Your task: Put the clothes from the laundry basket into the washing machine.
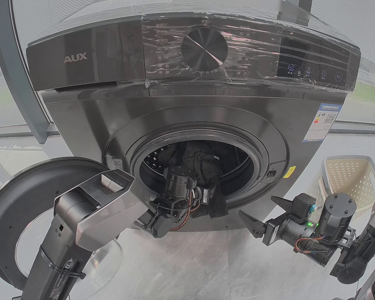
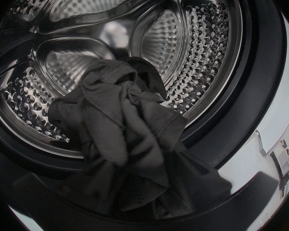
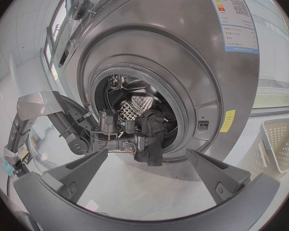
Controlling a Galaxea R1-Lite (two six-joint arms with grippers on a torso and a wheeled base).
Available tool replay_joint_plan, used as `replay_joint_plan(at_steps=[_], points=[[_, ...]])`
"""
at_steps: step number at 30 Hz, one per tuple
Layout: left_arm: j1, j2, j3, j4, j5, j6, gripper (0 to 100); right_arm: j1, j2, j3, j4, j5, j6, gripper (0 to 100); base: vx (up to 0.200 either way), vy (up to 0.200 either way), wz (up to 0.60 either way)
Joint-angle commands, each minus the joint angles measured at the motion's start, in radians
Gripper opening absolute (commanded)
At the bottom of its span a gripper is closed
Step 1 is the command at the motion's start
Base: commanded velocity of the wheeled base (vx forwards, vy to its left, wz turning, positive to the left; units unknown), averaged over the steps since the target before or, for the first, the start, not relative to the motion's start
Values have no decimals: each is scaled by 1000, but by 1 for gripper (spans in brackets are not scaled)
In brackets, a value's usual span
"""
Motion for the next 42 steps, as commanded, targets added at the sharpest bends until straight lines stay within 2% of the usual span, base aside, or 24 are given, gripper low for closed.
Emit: replay_joint_plan(at_steps=[1, 5, 7, 15, 18, 23, 24, 27, 30, 35, 42], points=[[0, 27, -18, 0, -2, -1, 0, 0, 0, 0, -1, 0, 0, 100, 0, 0, 0], [-2, 30, -49, -4, 1, -6, 0, 0, 0, -1, -1, 0, 0, 100, 0, 0, 0], [-2, 33, -113, 0, 13, -15, 0, 0, -1, -1, -1, 0, 0, 100, 0, 0, 0], [29, 39, -299, -3, 62, -17, 0, -2, -3, -1, -1, 0, 0, 100, 0, 0, 0], [38, 51, -365, -3, 67, -18, 0, -2, -3, -1, -1, 0, 0, 100, 0, 0, 0], [43, 59, -371, -12, 76, -17, 0, -3, -3, -1, -1, 0, -1, 100, 0, 0, 0], [43, 59, -366, -15, 76, -17, 100, -3, -3, -1, -1, 0, 0, 100, 0, 0, 0], [34, 57, -352, -15, 76, -21, 100, -6, -3, -1, -1, 2, -1, 100, 0, 0, 0], [26, 37, -274, -1, 74, -26, 100, -6, -3, -1, -1, 2, -1, 100, 0, 0, 0], [17, 21, -153, -3, 54, -18, 100, -5, -3, -1, -1, 2, -1, 100, 0, 0, 0], [18, 42, -133, 2, 41, -17, 100, -3, 0, -1, -1, 2, -1, 100, 0, 0, 0]])
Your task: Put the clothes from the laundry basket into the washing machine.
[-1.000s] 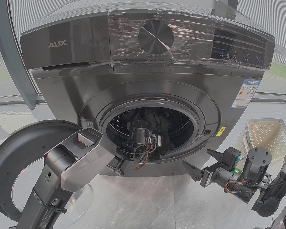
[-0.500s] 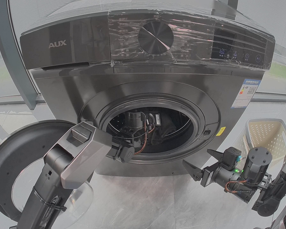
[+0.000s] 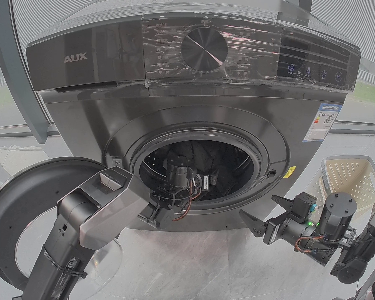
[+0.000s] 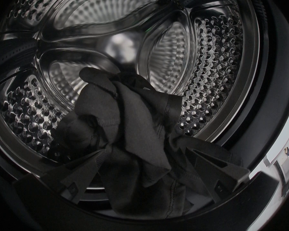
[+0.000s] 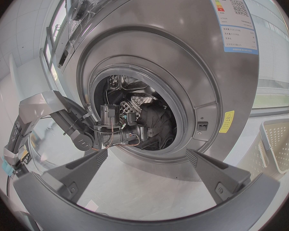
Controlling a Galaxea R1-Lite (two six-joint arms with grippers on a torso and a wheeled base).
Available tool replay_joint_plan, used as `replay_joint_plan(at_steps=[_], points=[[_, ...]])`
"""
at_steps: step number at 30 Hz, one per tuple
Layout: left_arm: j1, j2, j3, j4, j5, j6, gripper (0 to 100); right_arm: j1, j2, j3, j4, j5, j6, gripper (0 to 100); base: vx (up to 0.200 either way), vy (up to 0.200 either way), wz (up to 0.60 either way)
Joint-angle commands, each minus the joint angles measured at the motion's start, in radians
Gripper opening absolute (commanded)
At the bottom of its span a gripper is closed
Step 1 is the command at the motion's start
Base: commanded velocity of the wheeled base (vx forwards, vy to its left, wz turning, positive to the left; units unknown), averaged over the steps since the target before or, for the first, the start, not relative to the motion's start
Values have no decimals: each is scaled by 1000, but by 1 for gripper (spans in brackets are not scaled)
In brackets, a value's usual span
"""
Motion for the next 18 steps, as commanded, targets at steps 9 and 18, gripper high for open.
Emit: replay_joint_plan(at_steps=[9, 18], points=[[1, 65, -30, 12, -5, 5, 0, 5, 2, 0, -1, 0, 0, 100, 0, 0, 0], [10, 81, -160, 14, 11, 2, 0, 5, 0, 0, -1, 0, 0, 100, 0, 0, 0]])
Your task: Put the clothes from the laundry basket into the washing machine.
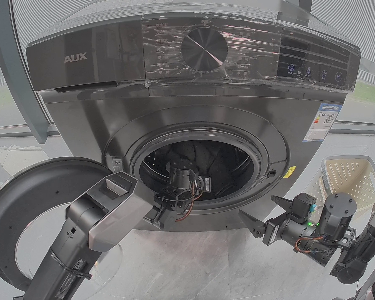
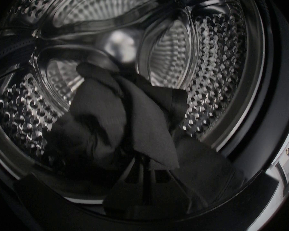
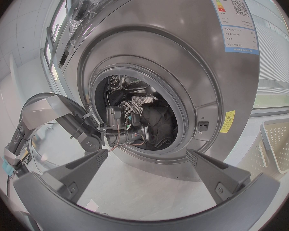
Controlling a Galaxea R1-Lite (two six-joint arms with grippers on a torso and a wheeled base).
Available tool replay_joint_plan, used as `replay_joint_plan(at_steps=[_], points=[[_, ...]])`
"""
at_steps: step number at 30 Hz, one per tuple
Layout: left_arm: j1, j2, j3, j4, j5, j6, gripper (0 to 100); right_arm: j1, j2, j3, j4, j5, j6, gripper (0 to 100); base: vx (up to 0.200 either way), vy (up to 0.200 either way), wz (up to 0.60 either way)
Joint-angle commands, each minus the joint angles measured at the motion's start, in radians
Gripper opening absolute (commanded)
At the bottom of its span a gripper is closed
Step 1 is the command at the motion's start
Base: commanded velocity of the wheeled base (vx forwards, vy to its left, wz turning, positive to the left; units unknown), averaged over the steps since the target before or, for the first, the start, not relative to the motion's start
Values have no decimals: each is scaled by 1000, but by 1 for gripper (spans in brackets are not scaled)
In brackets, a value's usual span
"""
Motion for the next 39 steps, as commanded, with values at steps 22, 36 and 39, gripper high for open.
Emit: replay_joint_plan(at_steps=[22, 36, 39], points=[[88, 72, -323, 23, 69, 2, 0, 1, -1, 2, 0, 0, 1, 100, 0, 0, 0], [88, 77, -323, 19, 86, 13, 0, 1, 2, 2, 0, 0, 1, 100, 0, 0, 0], [86, 77, -323, 18, 86, 15, 100, -1, 2, 2, 0, 0, 1, 100, 0, 0, 0]])
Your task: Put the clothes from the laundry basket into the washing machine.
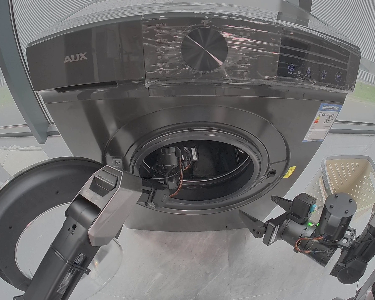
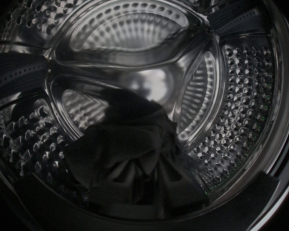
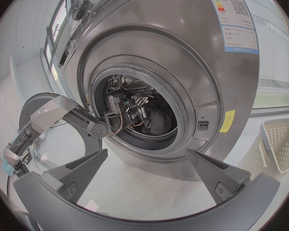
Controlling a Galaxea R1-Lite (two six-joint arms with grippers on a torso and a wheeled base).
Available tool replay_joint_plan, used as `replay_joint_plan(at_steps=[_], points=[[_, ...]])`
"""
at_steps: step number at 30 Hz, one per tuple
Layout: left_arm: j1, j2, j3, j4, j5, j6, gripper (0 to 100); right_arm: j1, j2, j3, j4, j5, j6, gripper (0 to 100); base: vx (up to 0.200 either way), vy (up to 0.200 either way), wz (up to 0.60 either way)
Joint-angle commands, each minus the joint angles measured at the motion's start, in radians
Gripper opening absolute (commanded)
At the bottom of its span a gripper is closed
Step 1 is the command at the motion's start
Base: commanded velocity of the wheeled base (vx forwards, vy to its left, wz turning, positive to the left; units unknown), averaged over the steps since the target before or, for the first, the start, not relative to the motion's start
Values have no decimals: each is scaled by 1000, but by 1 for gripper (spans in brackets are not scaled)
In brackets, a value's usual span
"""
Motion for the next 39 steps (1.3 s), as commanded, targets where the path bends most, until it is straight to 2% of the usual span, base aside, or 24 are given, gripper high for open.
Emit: replay_joint_plan(at_steps=[1, 4, 12, 19, 23, 25, 30, 38, 39], points=[[-3, 2, 0, -4, -1, 0, 100, -1, 2, 0, -1, 0, 0, 100, 0, 0, 0], [-14, -1, 0, -6, -1, -9, 100, -1, 0, 1, -1, 0, 0, 100, 0, 0, 0], [-54, -21, 28, -6, 0, -6, 100, -6, -6, 6, -1, 0, -1, 100, 0, 0, 0], [-101, -128, 274, -7, -14, 1, 100, -9, -6, 8, -1, 2, -1, 100, 0, 0, 0], [-109, -158, 336, -7, -14, 20, 100, -9, -6, 8, -1, 2, -1, 100, 0, 0, 0], [-111, -182, 386, -15, -14, 38, 100, -10, -6, 8, -1, 2, -3, 100, 0, 0, 0], [-117, -227, 488, -43, -15, 52, 100, -10, -7, 12, -1, 2, -3, 100, 0, 0, 0], [-160, -291, 647, -122, -15, 53, 100, -10, -6, 14, -1, 2, -1, 100, 0, 0, 0], [-180, -312, 699, -145, -15, 53, 100, -10, -6, 17, 1, 2, -1, 100, 0, 0, 0]])
